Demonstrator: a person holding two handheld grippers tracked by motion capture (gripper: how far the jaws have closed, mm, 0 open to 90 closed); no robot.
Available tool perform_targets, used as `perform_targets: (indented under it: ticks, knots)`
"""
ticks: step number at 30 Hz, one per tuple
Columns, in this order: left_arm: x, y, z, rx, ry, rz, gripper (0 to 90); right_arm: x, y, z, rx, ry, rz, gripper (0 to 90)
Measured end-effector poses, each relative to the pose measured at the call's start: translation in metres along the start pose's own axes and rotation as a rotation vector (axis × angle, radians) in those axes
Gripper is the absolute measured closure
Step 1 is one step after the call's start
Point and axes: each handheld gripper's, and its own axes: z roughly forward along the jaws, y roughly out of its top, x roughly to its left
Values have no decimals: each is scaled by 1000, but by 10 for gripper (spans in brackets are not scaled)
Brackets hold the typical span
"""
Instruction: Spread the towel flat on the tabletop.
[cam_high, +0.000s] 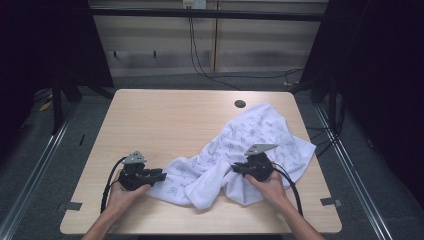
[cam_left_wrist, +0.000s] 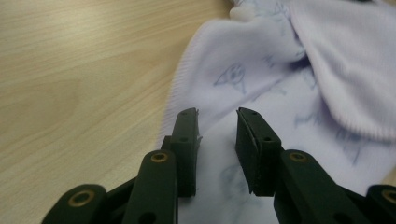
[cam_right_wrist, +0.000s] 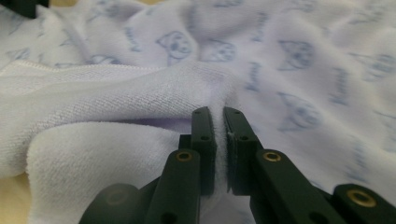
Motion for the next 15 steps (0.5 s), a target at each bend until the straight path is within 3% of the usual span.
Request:
perform_targets:
  ticks: [4, 9, 12, 15]
  knots:
    - [-9, 0, 10, 43, -30, 47, 689, -21, -8, -11, -6, -57, 41, 817]
    - [-21, 0, 13, 74, -73, 90, 743, -37, -12, -20, -15, -106, 75, 670]
    - [-26, -2, 10, 91, -107, 85, 795, -27, -5, -33, -76, -110, 80, 595]
    - [-28, -4, 7, 81, -131, 67, 812, -2, 6, -47, -138, -62, 38, 584]
